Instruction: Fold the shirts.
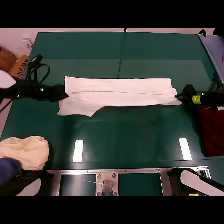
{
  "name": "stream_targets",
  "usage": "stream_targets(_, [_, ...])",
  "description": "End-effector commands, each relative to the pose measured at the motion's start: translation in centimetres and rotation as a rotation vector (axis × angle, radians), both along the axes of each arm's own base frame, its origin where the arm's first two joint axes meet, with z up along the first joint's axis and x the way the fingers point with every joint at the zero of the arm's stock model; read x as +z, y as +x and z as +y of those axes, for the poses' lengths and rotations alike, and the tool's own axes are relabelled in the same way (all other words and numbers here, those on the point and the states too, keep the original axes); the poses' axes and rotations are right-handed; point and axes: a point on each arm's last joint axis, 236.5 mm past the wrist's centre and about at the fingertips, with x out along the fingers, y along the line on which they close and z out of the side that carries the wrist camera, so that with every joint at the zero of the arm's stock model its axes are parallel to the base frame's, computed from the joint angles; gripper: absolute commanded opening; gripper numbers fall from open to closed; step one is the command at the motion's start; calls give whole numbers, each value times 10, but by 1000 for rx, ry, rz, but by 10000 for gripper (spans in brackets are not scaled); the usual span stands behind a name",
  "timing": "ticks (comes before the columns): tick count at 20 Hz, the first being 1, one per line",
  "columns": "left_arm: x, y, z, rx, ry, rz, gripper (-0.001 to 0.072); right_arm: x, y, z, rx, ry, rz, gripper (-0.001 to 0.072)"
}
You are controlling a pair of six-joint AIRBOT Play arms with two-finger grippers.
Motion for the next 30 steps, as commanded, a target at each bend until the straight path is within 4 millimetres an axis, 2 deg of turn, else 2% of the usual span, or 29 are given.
stream_targets(1, [-2,66,-3,15,-12,-57,21,11,63,-3,24,-22,-65,16])
stream_targets(4, [-24,119,-6,27,-25,-44,21,-7,111,-1,53,-4,-60,17])
stream_targets(8, [-76,171,-3,56,-17,-20,22,-57,161,2,47,50,-30,18])
stream_targets(9, [-85,184,0,78,-13,-42,23,-68,173,-2,24,64,-37,47])
stream_targets(10, [-92,196,3,100,-10,-59,39,-77,185,-7,-1,70,-47,152])
stream_targets(12, [-91,209,10,135,-7,-96,628,-80,195,-17,-7,64,-62,365])
stream_targets(13, [-83,210,14,135,-13,-96,664,-73,196,-24,13,52,-78,378])
stream_targets(16, [-55,201,36,93,-24,-52,659,-48,180,-57,85,42,-69,378])
stream_targets(17, [-47,195,44,83,-31,-25,659,-46,171,-70,94,33,-48,413])
stream_targets(18, [-40,189,49,69,-36,-2,659,-48,161,-85,98,14,-19,512])
stream_targets(19, [-35,183,52,69,-47,28,659,-53,150,-98,97,0,11,543])
stream_targets(20, [-33,178,52,61,-52,51,659,-60,140,-107,106,-8,44,543])
stream_targets(23, [-33,171,41,33,-57,75,658,-85,125,-111,139,28,99,543])
stream_targets(24, [-33,171,36,24,-57,73,657,-94,123,-107,163,41,106,543])
stream_targets(25, [-33,170,29,11,-56,74,627,-99,126,-97,189,73,95,543])
stream_targets(26, [-33,168,23,-4,-55,77,409,-102,130,-84,208,119,77,543])
stream_targets(27, [-33,166,14,-21,-55,77,124,-104,133,-73,223,162,62,543])
stream_targets(28, [-33,165,5,-36,-54,75,26,-107,136,-62,236,195,57,543])
stream_targets(30, [-32,163,-16,-69,-51,62,22,-116,140,-43,269,215,70,540])
